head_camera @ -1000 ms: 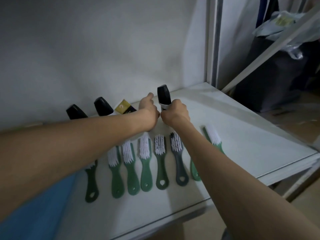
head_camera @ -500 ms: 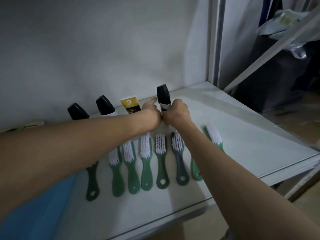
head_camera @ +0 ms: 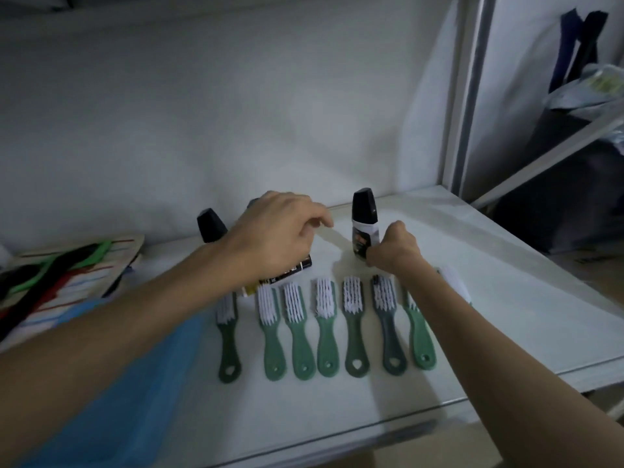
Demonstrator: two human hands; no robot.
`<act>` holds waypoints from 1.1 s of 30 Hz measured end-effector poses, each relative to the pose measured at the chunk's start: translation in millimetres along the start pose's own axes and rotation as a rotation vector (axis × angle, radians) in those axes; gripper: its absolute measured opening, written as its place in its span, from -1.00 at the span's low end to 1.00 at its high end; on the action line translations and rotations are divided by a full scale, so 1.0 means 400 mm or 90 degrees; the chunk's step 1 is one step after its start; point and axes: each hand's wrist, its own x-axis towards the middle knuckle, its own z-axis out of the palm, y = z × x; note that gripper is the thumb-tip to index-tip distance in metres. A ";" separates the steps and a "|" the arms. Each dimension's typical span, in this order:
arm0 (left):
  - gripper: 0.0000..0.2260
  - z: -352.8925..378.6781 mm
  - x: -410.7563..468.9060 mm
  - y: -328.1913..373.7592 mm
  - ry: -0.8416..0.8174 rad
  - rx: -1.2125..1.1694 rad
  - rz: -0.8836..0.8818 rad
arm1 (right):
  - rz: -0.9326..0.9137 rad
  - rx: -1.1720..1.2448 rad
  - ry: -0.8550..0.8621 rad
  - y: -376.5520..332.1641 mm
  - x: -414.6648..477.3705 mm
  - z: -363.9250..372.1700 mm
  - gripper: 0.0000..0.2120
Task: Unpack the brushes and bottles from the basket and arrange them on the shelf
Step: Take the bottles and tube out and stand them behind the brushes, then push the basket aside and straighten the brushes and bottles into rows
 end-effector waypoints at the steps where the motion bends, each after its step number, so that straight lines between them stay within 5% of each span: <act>1: -0.69 -0.021 -0.060 0.000 0.030 -0.077 -0.052 | 0.003 -0.007 0.001 -0.002 -0.002 -0.004 -0.54; 10: -0.56 0.055 -0.469 -0.078 0.182 -0.347 -0.405 | -0.009 -0.049 0.093 -0.013 -0.040 -0.083 -0.50; 17: -0.67 0.063 -0.521 -0.124 0.200 -0.186 -0.364 | -0.023 -0.082 0.143 0.050 -0.122 -0.155 -0.74; 20: -0.47 0.064 -0.559 -0.166 0.098 -0.034 -0.401 | 0.019 -0.108 0.149 0.080 -0.165 -0.186 -0.81; 33: -0.64 0.091 -0.475 -0.150 0.120 -0.149 -0.500 | 0.153 -0.242 -0.058 0.154 -0.184 -0.198 -0.71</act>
